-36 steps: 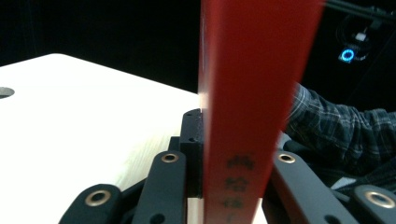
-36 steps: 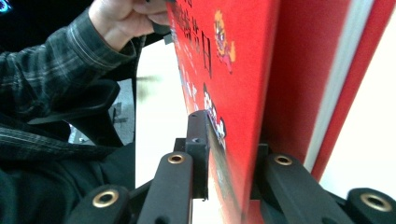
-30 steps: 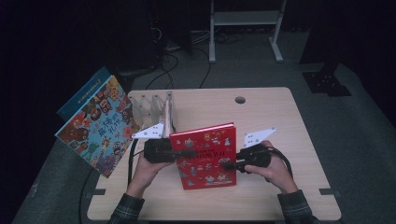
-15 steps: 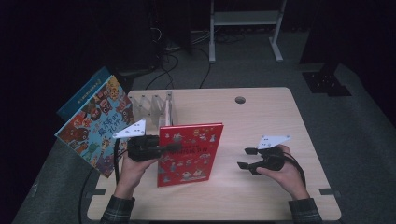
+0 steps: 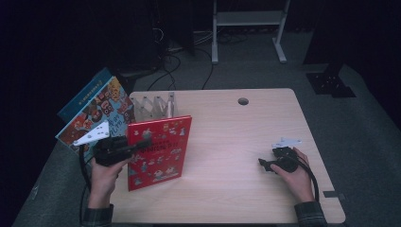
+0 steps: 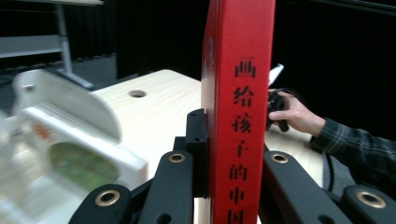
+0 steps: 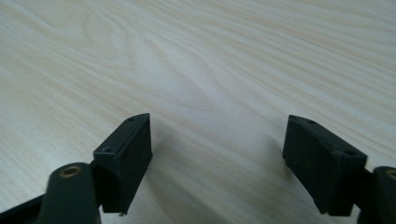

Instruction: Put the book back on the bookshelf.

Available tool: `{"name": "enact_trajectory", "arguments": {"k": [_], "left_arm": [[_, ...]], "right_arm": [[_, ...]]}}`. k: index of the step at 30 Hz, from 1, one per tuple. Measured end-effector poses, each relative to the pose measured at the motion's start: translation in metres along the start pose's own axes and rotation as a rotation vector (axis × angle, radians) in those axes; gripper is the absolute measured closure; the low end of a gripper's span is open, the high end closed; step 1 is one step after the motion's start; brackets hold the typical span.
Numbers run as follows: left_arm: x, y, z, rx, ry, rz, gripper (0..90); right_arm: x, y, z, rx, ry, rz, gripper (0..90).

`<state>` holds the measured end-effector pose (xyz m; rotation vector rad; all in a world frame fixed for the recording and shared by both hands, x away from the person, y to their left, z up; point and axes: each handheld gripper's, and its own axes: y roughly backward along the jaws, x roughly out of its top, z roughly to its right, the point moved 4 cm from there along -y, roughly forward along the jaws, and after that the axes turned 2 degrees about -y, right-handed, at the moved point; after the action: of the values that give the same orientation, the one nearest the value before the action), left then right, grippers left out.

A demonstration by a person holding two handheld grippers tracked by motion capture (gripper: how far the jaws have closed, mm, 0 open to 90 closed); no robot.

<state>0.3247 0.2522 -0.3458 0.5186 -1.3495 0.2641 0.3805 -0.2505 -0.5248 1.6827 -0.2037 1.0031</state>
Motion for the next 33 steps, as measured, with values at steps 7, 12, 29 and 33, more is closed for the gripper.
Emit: {"name": "enact_trajectory", "arguments": {"k": [7, 12, 29, 33], "left_arm": [[0.004, 0.030, -0.011, 0.085, 0.009, 0.032, 79.4], [0.008, 0.048, -0.017, 0.153, 0.015, 0.071, 79.4], [0.017, 0.045, -0.050, 0.488, -0.012, 0.121, 79.4], [0.017, 0.035, -0.061, 0.529, -0.015, 0.122, 79.4]], "right_arm": [[-0.003, -0.004, 0.004, -0.009, -0.018, 0.045, 10.2], [-0.004, -0.004, 0.004, -0.009, -0.019, 0.044, 10.2], [-0.004, -0.004, 0.004, -0.010, -0.020, 0.044, 10.0], [-0.003, -0.004, 0.004, -0.012, -0.022, 0.044, 10.0]]}}
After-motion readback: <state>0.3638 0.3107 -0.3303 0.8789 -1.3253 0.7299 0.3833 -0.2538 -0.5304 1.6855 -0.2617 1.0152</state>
